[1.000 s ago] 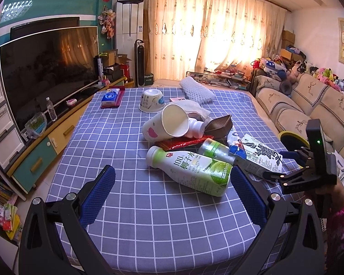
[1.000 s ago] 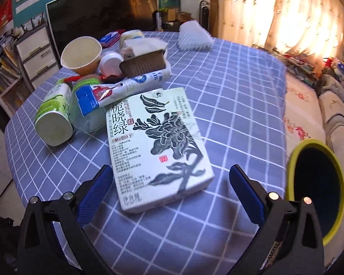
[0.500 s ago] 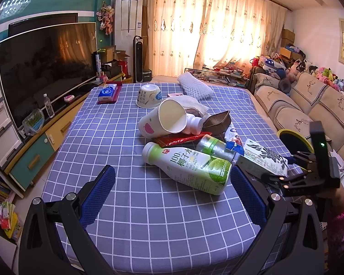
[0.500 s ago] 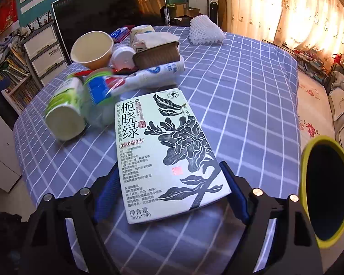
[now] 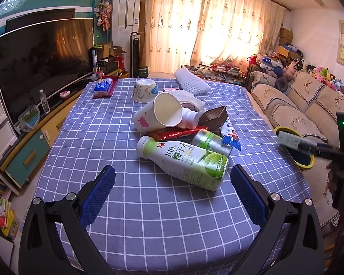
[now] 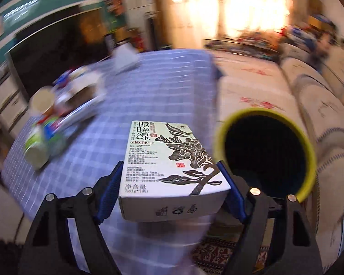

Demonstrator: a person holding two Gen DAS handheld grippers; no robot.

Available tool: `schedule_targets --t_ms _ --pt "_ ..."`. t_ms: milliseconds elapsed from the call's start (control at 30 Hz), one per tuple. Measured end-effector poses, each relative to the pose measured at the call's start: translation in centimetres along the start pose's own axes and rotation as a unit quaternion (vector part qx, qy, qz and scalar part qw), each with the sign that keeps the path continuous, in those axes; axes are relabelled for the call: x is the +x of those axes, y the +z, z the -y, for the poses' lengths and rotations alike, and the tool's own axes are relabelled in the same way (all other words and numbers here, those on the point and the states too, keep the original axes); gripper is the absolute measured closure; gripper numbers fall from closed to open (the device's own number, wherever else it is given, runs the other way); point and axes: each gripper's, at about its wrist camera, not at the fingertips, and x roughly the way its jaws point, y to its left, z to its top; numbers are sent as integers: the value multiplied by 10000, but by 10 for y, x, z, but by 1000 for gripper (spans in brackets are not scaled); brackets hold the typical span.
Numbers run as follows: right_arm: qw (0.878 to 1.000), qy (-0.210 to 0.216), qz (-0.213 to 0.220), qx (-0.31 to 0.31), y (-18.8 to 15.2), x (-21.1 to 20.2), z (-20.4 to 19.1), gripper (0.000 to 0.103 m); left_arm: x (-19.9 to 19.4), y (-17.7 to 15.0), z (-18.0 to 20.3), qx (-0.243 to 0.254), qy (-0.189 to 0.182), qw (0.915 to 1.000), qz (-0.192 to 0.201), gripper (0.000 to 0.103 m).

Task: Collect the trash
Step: 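Carry the box with the right gripper over the yellow bin and release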

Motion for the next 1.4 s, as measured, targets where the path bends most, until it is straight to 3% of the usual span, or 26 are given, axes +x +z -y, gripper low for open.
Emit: schedule_targets --t_ms 167,367,600,800,967,1200,1400 --pt "9926 -956 -232 711 9 31 63 30 4 -1 2 -11 -2 10000 -45 4" --pt "9769 -1519 -977 1142 8 89 115 30 15 0 6 23 -56 9998 -171 4" --pt "9683 -1508 -1426 1389 0 124 135 30 33 2 19 181 -128 9992 -327 4" --pt "9680 -1471 -1452 1423 -3 129 139 26 46 10 29 229 -289 9985 -415 4" --pt "9693 -1494 -1344 1420 -3 119 139 26 59 25 52 543 -541 9961 -442 4" --pt "9748 -1407 -1010 1405 6 90 128 26 90 54 104 1265 -873 9863 -602 4" --pt "9815 -1260 -739 1237 10 64 111 23 138 75 127 1464 -844 9784 -1189 20"
